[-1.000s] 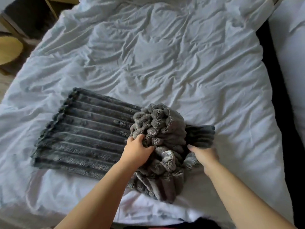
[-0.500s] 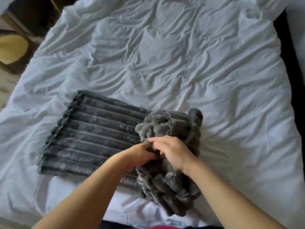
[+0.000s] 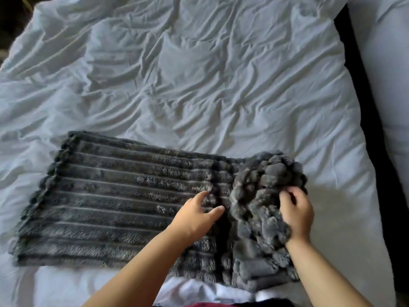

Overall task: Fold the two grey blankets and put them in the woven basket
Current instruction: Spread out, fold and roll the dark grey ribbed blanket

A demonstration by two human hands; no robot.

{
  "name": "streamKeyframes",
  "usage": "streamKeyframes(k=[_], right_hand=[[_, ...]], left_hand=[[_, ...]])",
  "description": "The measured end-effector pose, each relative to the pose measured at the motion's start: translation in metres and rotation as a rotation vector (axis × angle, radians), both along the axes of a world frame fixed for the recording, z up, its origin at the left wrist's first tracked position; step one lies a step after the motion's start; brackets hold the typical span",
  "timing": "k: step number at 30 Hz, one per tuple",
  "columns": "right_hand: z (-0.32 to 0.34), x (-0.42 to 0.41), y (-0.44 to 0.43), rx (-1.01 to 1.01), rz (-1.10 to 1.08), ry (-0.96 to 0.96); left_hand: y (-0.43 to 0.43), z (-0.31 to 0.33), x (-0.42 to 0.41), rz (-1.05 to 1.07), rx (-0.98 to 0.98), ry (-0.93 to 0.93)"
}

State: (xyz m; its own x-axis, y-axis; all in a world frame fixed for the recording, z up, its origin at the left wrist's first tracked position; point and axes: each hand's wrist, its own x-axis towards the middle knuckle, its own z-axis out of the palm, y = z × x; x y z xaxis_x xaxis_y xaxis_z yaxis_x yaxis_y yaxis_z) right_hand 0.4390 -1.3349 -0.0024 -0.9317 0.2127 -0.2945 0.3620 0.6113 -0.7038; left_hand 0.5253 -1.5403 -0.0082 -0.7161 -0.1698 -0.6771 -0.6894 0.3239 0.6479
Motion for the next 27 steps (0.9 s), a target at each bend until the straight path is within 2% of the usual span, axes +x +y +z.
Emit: streamKeyframes(k=[1,2,5,7,9,11,14,17,18,20,24,27], right_hand=[[-0.010,-0.005,0.030,0.042,-0.087,-0.080],[-0.019,-0.006,0.060,-0.045,-0.190,-0.185],[-0.038,0.006,0.123,-0.510,-0.551,-0.413],[-0.048,0.019,0.153,-0.743,-0.767,-0.450],[-0.057,0.021,0.169,-0.856,-0.720,-0.497],[-0.059,0.015,0.172,-0.943,-0.568,-0.584],[-0.054,0.004,0.158,-0.879,-0.254,-0.730],[-0.062,-0.007,0.137,-0.607,-0.034,-0.718],[-0.063,-0.008,0.134,-0.498,0.001,-0.672],[-0.068,-0.009,0.132,-0.436,-0.030,-0.627],[-0.056,-0.014,0.136,-0.609,-0.056,-0.784],[-0.041,-0.012,0.132,-0.589,-0.084,-0.882]], left_hand=[[0.011,0.001,-0.007,-0.071,-0.037,0.013],[0.021,0.003,-0.014,-0.130,-0.059,0.028],[0.050,0.006,-0.029,-0.306,-0.050,0.090],[0.066,0.003,-0.034,-0.438,-0.063,0.141],[0.080,-0.004,-0.037,-0.534,-0.082,0.136],[0.090,-0.016,-0.038,-0.622,-0.124,0.030],[0.097,-0.036,-0.036,-0.804,-0.289,-0.101],[0.099,-0.047,-0.034,-0.871,-0.316,-0.143],[0.099,-0.047,-0.036,-0.846,-0.291,-0.149],[0.096,-0.046,-0.041,-0.705,-0.238,-0.105],[0.080,-0.030,-0.047,-0.400,-0.195,0.020],[0.064,-0.032,-0.042,-0.348,-0.079,-0.012]])
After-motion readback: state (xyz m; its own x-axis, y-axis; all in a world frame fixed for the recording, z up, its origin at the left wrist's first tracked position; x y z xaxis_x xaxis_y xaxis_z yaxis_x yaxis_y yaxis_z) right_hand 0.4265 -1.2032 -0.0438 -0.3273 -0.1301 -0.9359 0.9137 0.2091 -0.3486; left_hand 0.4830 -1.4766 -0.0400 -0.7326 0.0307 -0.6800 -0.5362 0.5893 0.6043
